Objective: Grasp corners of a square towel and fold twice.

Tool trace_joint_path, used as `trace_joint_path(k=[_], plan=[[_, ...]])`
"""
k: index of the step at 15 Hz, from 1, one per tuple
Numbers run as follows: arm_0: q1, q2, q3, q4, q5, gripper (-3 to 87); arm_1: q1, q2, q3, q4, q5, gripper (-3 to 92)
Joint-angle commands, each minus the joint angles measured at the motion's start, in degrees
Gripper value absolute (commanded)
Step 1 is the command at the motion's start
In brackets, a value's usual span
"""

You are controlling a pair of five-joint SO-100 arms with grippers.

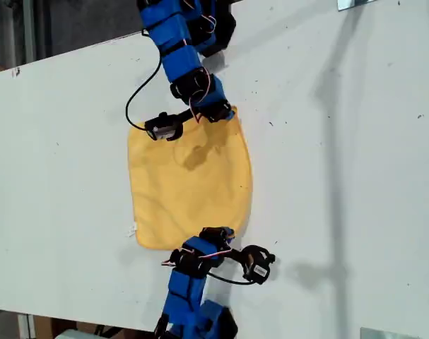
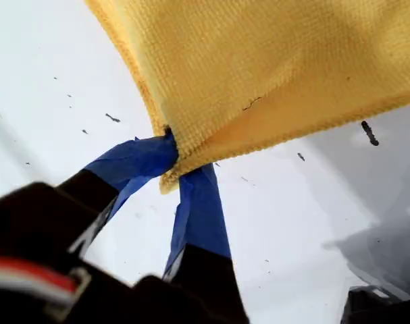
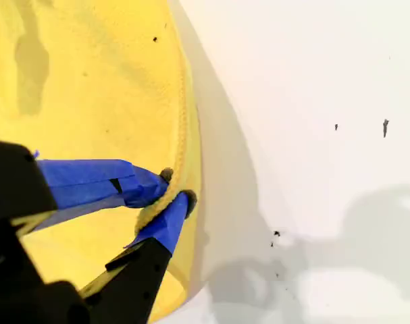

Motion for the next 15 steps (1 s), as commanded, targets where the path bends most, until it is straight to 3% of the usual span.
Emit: trace_joint_path(k=[1,2,3,4,5,8,12,15], plan=[[-4.2,22.9,7.2,1.8,5.3,-1.5,3.3,17.4,-0.6,2.4,-2.0,-0.1],[-5.7,29.9,17.9,-9.7,10.0,-1.5,5.6,21.9,4.7,-1.6,-4.9,-0.1],[-6.5,29.8,17.1,-4.3,8.3,-1.5,6.3,16.3,2.4,2.8,-4.8,-0.1],[-6.9,35.4,19.3,-3.5,7.9,-1.5,5.9,17.8,-1.8,8.6,-3.4,-0.1],[-8.4,39.6,26.6,-12.2,11.3,-1.5,6.5,23.6,0.8,4.4,-5.5,-0.1],[-10.8,39.6,26.6,-10.2,12.1,-1.5,10.0,24.7,-1.5,7.6,-7.6,-0.1],[-25.7,48.3,25.3,-5.6,24.9,-1.5,27.2,27.0,-4.0,8.3,-19.3,-0.1],[-33.6,34.7,16.3,-6.7,32.1,-1.5,34.4,15.0,-10.8,4.7,-25.0,-0.1]])
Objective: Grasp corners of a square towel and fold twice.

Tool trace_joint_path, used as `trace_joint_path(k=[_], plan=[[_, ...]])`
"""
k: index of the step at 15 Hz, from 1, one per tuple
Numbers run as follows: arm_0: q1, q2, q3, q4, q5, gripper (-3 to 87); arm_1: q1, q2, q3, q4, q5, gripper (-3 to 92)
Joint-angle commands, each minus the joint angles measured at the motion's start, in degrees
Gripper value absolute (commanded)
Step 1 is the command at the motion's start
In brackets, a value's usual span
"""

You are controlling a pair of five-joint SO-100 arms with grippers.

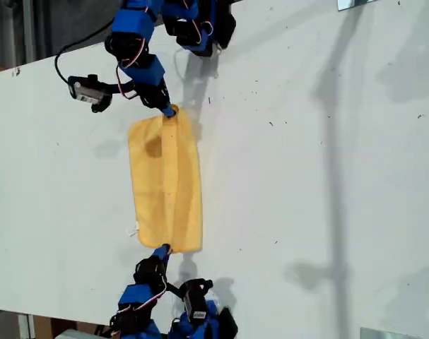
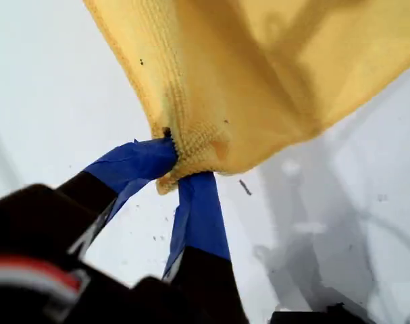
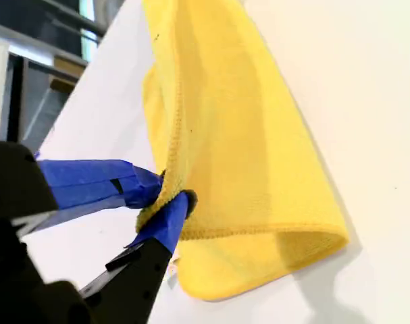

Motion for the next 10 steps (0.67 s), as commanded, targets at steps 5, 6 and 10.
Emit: trace_joint_path(k=[5,6,10], plan=[[-14.3,-25.7,-31.8,5.6,10.3,-1.5,17.1,-25.6,-32.4,2.4,-15.2,-0.1],[-17.9,-29.3,-36.2,6.9,12.0,-1.5,20.0,-30.1,-37.6,2.5,-17.0,-0.1],[-31.2,-43.7,-45.8,6.3,18.6,-1.5,29.5,-42.0,-41.5,-7.4,-20.1,-0.1]])
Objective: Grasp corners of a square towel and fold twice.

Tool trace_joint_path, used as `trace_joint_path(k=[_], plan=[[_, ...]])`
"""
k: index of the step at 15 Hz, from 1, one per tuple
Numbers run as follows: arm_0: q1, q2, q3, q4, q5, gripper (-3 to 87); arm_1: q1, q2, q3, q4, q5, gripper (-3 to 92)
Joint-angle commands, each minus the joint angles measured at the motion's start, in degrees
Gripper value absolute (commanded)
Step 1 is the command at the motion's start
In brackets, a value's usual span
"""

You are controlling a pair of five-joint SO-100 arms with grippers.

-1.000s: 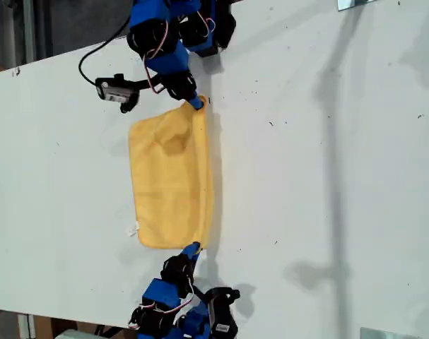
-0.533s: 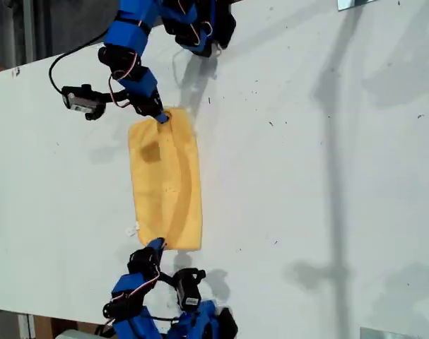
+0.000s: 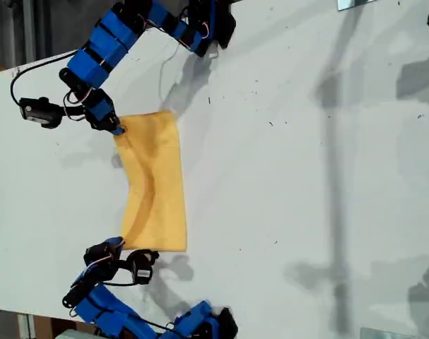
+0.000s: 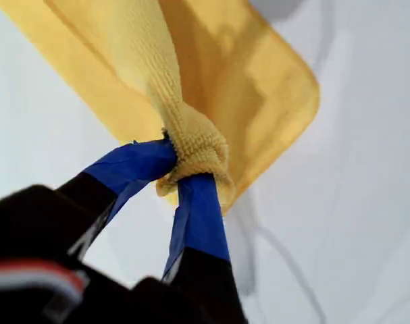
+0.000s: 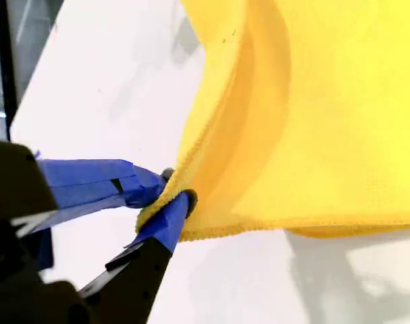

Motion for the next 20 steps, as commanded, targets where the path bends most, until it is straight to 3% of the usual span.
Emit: trace_joint_path(k=[1,5,8,14,20], plan=[[-7.2,-4.4,-4.4,-2.2,3.5,-1.5,4.6,-3.0,-3.4,-6.2,-1.7,-0.1],[-14.4,-7.9,-4.2,-6.4,6.5,-1.5,11.0,-3.5,-0.3,-16.1,-4.0,-0.1],[-14.9,-13.8,-4.0,-5.9,6.2,-1.5,10.8,-9.3,1.1,-15.8,-3.5,-0.1],[-5.7,11.5,21.4,-6.9,4.1,-1.5,6.2,9.8,19.7,-14.6,-3.3,-0.1],[-1.0,17.8,41.6,-16.3,-0.7,-1.5,3.3,17.2,40.2,-19.7,1.4,-0.1]])
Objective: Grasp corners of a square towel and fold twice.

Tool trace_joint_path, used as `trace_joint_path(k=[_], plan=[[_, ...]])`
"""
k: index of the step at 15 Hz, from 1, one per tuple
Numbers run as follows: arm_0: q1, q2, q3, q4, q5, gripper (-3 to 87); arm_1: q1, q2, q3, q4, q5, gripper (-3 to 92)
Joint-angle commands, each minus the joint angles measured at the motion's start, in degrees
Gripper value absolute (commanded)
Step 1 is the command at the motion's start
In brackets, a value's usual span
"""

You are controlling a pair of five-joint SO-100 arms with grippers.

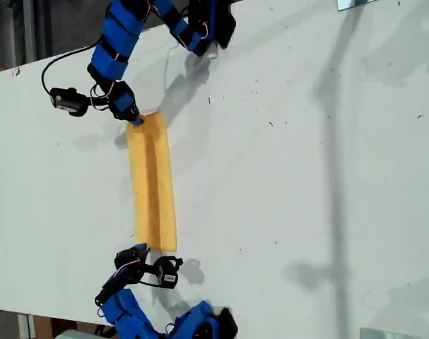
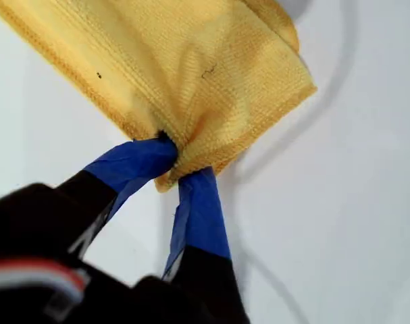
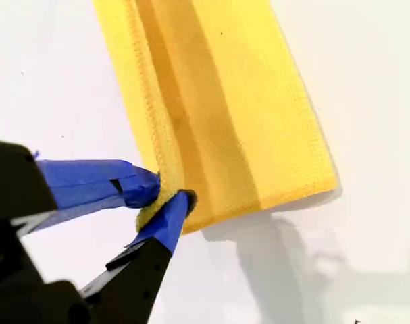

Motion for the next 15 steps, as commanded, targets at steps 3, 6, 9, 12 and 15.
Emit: trace_joint_path(k=[3,6,9,12,15], plan=[[3.0,2.5,4.9,-3.3,-3.0,-1.5,-2.6,3.0,4.9,-1.9,3.0,-0.1],[4.8,2.5,7.5,-5.3,-4.6,-1.5,-3.9,2.5,8.5,-3.6,3.8,-0.1],[6.3,2.5,9.2,-7.0,-5.4,-1.5,-3.3,2.0,9.8,-4.0,4.0,-0.1],[7.6,1.3,7.8,-6.4,-4.4,2.0,-2.4,1.5,9.8,-4.2,3.8,9.9],[8.0,3.4,8.3,-7.1,-3.2,11.9,-2.5,1.3,9.8,-4.0,3.6,33.0]])
